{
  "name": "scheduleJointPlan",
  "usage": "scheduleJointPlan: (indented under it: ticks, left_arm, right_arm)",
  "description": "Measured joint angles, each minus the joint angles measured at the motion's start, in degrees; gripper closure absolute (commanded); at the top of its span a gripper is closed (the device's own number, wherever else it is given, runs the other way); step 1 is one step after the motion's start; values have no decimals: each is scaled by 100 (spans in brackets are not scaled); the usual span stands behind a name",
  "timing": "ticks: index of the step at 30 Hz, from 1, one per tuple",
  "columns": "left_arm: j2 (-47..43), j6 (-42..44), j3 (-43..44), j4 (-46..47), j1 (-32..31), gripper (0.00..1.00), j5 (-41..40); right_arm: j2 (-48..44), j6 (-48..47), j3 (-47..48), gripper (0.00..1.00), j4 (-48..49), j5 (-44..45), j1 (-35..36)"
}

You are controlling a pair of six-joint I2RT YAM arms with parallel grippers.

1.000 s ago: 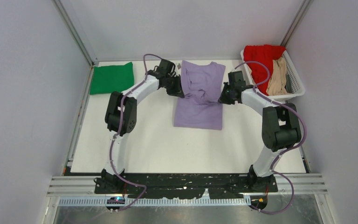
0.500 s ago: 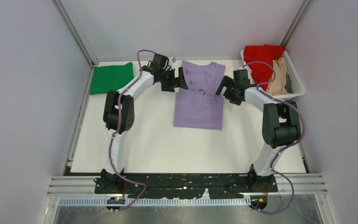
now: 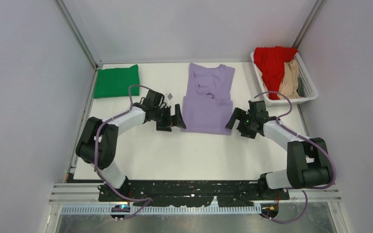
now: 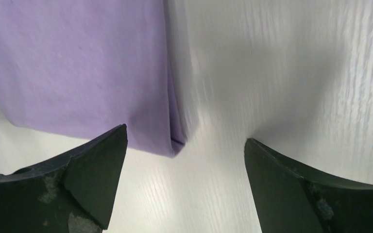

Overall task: Fold and stack the t-shirts
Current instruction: Grab one side of the 2/3 rectangular tshirt with both arms

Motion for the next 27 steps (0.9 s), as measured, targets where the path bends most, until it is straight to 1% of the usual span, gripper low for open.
scheduleJointPlan:
  ticks: [1, 2, 3, 4, 5, 6, 7, 8, 9, 10, 12, 14, 17, 19, 20, 23, 24, 26, 27]
  left_arm:
    - [7, -68, -125, 24, -33, 1, -2]
    - [15, -114, -221, 48, -66, 2, 0]
    - [44, -195, -273, 87, -98, 6, -2]
    - [81, -227, -280, 127, -118, 9, -4]
    - [131, -278, -280, 210, -151, 14, -24]
    - [181, -330, -278, 293, -177, 21, -52]
    - [240, -393, -278, 372, -195, 29, -98]
    - [310, -452, -278, 448, -212, 34, -136]
    - [393, -535, -275, 527, -219, 38, -153]
    - [474, -573, -273, 590, -223, 41, -162]
    - [612, -737, -236, 688, -223, 44, -116]
    - [702, -870, -184, 776, -223, 48, -109]
    - [809, -1021, -140, 890, -227, 55, -120]
    - [883, -1106, -90, 905, -234, 57, -127]
    - [927, -1139, -57, 911, -245, 60, -127]
    - [1051, -1215, 48, 927, -289, 72, -144]
    - [1073, -1224, 55, 935, -304, 79, -155]
    - [1156, -1266, 109, 933, -354, 99, -186]
    - [1207, -1281, 136, 938, -385, 100, -201]
  right_arm:
    - [-28, -9, -90, 2, -7, -55, 4]
    - [-81, -24, -140, 5, 33, -136, 9]
    - [-122, -28, -162, 7, 92, -195, 13]
    - [-129, -39, -175, 12, 125, -238, 24]
    - [-127, -42, -197, 15, 170, -282, 35]
    - [-118, -42, -227, 22, 208, -306, 46]
    - [-111, -37, -260, 27, 234, -334, 63]
    - [-87, -52, -271, 34, 238, -352, 66]
    - [-52, -44, -273, 37, 238, -376, 68]
    - [2, -42, -273, 42, 258, -398, 72]
    - [94, -28, -273, 50, 317, -472, 83]
    - [157, -20, -273, 54, 352, -494, 96]
    - [236, 0, -273, 57, 402, -551, 118]
    - [273, 4, -273, 61, 439, -579, 133]
    - [295, 4, -273, 62, 459, -595, 138]
    - [363, 22, -271, 66, 518, -640, 142]
    - [376, 28, -271, 68, 533, -649, 146]
    - [415, 39, -262, 71, 557, -678, 162]
    - [444, 42, -247, 75, 562, -684, 173]
